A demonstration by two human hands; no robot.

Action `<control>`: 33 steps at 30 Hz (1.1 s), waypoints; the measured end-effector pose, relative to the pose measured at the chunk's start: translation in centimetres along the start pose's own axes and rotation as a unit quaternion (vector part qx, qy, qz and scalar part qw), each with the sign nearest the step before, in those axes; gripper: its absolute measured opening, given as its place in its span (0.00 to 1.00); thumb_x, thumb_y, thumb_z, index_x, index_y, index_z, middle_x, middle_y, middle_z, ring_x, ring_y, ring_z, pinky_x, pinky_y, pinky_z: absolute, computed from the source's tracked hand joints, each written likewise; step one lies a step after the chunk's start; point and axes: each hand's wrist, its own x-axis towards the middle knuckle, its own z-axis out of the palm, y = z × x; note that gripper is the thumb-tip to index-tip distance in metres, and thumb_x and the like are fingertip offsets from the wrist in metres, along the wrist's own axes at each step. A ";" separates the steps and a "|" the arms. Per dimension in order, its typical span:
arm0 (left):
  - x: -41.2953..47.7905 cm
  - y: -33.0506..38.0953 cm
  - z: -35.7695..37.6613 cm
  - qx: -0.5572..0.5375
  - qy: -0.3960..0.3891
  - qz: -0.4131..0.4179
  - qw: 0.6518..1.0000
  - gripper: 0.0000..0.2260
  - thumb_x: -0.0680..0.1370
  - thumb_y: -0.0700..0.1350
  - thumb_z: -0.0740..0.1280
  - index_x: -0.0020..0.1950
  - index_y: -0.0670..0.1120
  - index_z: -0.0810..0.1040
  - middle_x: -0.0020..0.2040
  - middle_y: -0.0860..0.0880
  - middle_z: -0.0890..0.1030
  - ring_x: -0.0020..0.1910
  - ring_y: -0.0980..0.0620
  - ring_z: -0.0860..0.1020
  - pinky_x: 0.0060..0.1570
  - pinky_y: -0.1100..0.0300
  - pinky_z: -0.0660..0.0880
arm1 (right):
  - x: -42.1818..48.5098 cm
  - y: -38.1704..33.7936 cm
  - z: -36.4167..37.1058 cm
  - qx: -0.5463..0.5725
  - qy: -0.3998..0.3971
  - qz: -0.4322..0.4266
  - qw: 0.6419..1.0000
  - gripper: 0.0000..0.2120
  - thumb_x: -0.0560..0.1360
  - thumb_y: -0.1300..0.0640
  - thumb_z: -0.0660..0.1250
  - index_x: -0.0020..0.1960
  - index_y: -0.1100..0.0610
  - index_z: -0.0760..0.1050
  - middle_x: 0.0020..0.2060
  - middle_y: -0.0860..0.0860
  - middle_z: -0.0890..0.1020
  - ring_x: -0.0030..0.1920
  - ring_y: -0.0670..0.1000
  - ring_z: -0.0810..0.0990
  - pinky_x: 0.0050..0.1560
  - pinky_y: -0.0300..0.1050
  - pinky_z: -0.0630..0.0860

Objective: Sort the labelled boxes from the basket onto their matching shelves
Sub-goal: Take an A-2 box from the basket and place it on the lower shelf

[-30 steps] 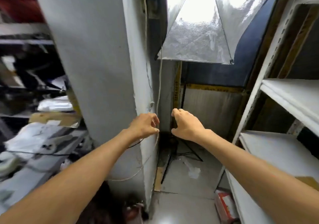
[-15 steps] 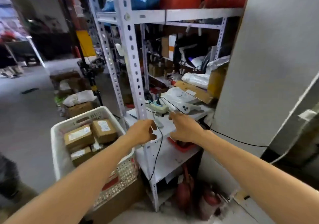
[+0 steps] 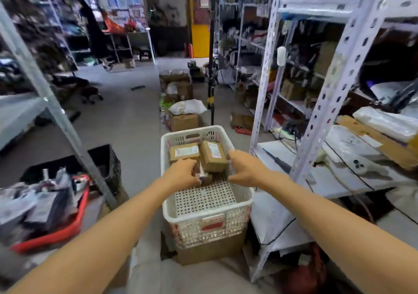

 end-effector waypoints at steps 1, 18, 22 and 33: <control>0.4 -0.7 -0.1 0.002 -0.002 -0.009 1.000 0.15 0.72 0.49 0.73 0.55 0.46 0.77 0.52 0.49 0.81 0.50 0.50 0.79 0.50 0.52 0.78 | 1.0 -0.3 0.2 -0.002 -0.007 -0.001 1.000 0.18 0.71 0.58 0.68 0.57 0.61 0.68 0.52 0.59 0.75 0.52 0.60 0.76 0.50 0.56 0.76; 17.9 -7.5 -0.9 0.007 -0.010 -0.101 0.995 0.16 0.72 0.49 0.73 0.57 0.48 0.77 0.54 0.49 0.80 0.52 0.49 0.79 0.53 0.51 0.78 | 20.2 7.1 1.5 0.057 -0.047 -0.047 0.996 0.18 0.72 0.52 0.70 0.58 0.56 0.70 0.55 0.53 0.77 0.53 0.53 0.75 0.45 0.43 0.68; 21.4 -8.8 0.3 -0.004 -0.035 -0.106 0.994 0.17 0.73 0.47 0.72 0.60 0.46 0.75 0.55 0.48 0.79 0.52 0.49 0.78 0.51 0.54 0.77 | 24.5 9.9 3.5 0.051 -0.079 -0.007 0.996 0.15 0.71 0.52 0.69 0.51 0.55 0.67 0.51 0.52 0.76 0.47 0.52 0.73 0.43 0.45 0.70; 32.7 -16.3 5.0 -0.072 -0.122 -0.124 0.982 0.10 0.74 0.43 0.71 0.53 0.45 0.77 0.51 0.47 0.80 0.49 0.50 0.79 0.53 0.53 0.78 | 34.6 14.3 12.3 0.051 -0.175 0.091 0.979 0.17 0.69 0.61 0.65 0.57 0.60 0.69 0.53 0.56 0.76 0.51 0.56 0.75 0.47 0.50 0.74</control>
